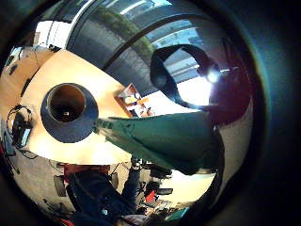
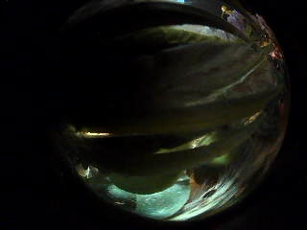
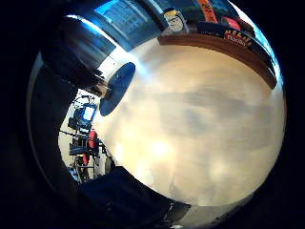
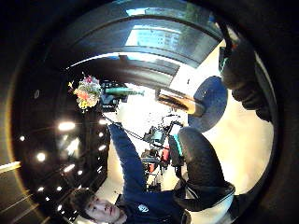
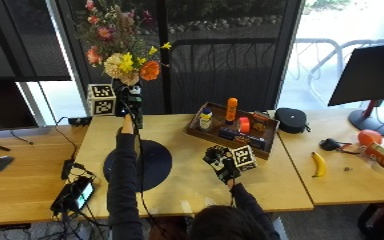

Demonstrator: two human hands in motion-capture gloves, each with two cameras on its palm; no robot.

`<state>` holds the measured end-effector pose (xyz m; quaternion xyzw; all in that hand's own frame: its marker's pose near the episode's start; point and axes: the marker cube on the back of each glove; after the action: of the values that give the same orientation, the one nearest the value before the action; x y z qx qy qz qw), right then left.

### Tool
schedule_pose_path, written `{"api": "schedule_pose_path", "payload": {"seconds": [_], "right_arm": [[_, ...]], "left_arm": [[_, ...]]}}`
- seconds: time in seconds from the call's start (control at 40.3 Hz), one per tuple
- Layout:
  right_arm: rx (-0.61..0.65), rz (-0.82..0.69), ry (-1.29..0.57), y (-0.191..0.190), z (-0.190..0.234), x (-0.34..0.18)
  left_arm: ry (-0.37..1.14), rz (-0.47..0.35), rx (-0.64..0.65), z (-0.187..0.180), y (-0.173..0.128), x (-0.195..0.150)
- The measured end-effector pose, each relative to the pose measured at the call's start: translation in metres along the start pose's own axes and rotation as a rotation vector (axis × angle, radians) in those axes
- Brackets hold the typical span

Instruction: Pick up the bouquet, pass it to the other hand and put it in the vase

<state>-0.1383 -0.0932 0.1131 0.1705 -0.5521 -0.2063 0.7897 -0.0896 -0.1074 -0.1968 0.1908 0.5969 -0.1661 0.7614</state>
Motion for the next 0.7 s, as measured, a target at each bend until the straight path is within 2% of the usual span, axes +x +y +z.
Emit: {"api": "schedule_pose_path", "payload": {"seconds": [0.05,0.174,0.472,0.695], "right_arm": [[0.002,0.112,0.041,0.003,-0.003,0.006],[0.02,0.197,0.037,0.005,-0.006,0.016],[0.01,0.205,0.039,0.012,-0.011,0.009],[0.011,0.222,0.055,0.006,-0.01,0.025]], "left_arm": [[-0.008,-0.008,0.01,-0.002,-0.004,-0.007],[-0.012,-0.033,0.036,-0.006,-0.016,-0.025],[-0.057,-0.033,0.072,-0.017,-0.025,-0.036],[-0.07,-0.033,0.052,-0.016,-0.031,-0.036]]}}
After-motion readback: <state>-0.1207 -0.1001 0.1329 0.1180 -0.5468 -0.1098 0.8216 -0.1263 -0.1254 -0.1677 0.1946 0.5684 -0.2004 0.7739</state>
